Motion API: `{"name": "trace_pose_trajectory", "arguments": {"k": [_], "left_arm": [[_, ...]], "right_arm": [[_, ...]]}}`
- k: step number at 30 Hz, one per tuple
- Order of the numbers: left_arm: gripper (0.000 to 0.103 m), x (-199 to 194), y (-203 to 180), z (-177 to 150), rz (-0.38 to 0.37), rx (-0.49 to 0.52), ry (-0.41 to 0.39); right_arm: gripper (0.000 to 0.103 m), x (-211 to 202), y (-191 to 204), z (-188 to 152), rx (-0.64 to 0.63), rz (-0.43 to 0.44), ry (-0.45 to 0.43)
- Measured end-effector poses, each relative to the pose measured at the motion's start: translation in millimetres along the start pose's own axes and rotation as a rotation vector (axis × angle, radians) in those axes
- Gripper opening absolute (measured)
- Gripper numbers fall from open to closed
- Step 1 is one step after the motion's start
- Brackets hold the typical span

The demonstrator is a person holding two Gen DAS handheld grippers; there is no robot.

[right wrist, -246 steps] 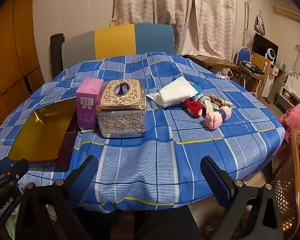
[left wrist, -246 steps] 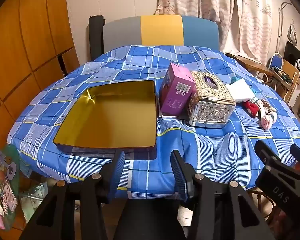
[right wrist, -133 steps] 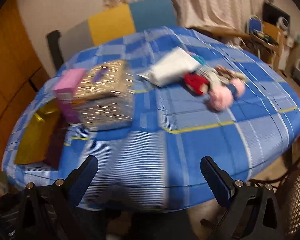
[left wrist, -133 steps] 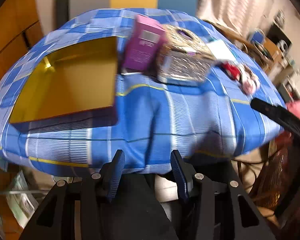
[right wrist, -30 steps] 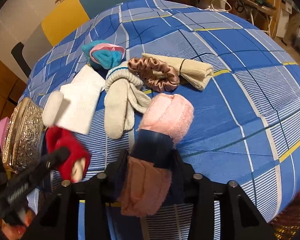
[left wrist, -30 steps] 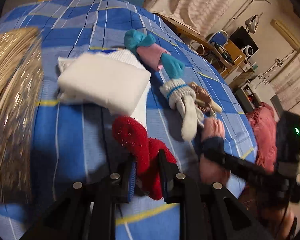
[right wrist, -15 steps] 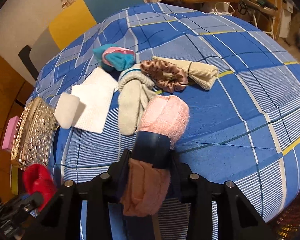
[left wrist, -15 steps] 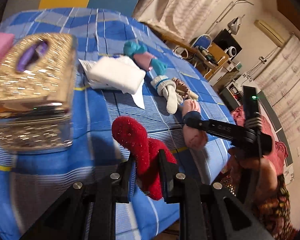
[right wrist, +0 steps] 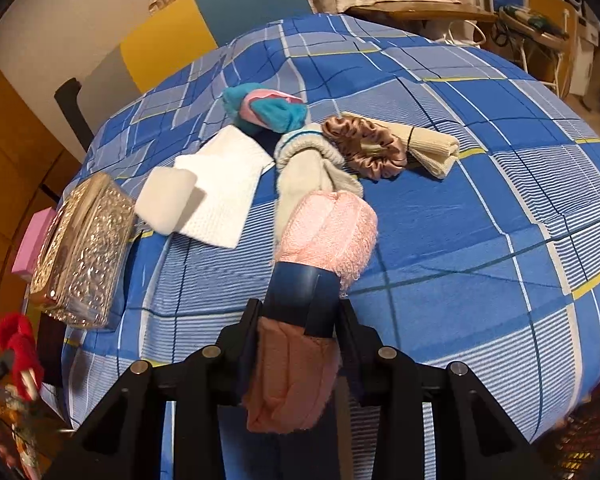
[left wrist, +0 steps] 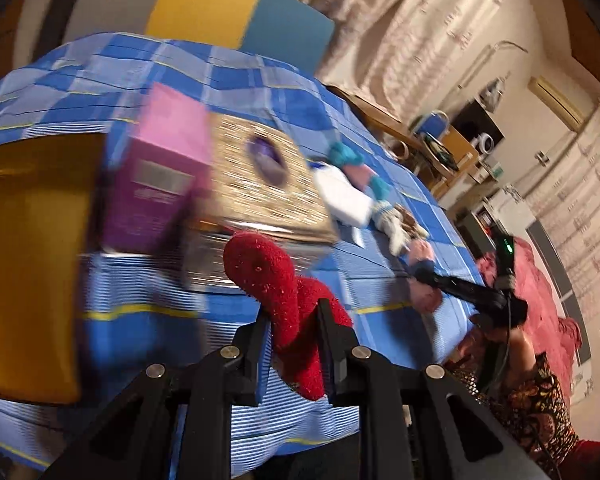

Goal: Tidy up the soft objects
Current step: 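Carry the red sock into the gold tray and open the left tool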

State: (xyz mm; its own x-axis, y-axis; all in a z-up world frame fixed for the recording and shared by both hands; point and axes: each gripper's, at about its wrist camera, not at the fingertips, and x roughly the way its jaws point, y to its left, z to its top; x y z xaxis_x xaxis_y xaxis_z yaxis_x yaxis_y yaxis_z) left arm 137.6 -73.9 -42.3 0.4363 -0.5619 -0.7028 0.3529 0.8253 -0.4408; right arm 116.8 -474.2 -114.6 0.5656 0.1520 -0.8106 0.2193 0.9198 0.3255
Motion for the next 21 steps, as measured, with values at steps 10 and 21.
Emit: {"name": "trace_pose_trajectory", "arguments": {"k": [10, 21], "left_arm": [[0.019, -42.2, 98.3, 41.2, 0.183, -0.047, -0.004], [0.019, -44.6, 229.5, 74.4, 0.289, -0.233, 0.069]], "right_arm": [[0.037, -24.2, 28.4, -22.9, 0.014, 0.065, -0.028], [0.037, -55.2, 95.1, -36.2, -0.013, 0.176, -0.055]]}}
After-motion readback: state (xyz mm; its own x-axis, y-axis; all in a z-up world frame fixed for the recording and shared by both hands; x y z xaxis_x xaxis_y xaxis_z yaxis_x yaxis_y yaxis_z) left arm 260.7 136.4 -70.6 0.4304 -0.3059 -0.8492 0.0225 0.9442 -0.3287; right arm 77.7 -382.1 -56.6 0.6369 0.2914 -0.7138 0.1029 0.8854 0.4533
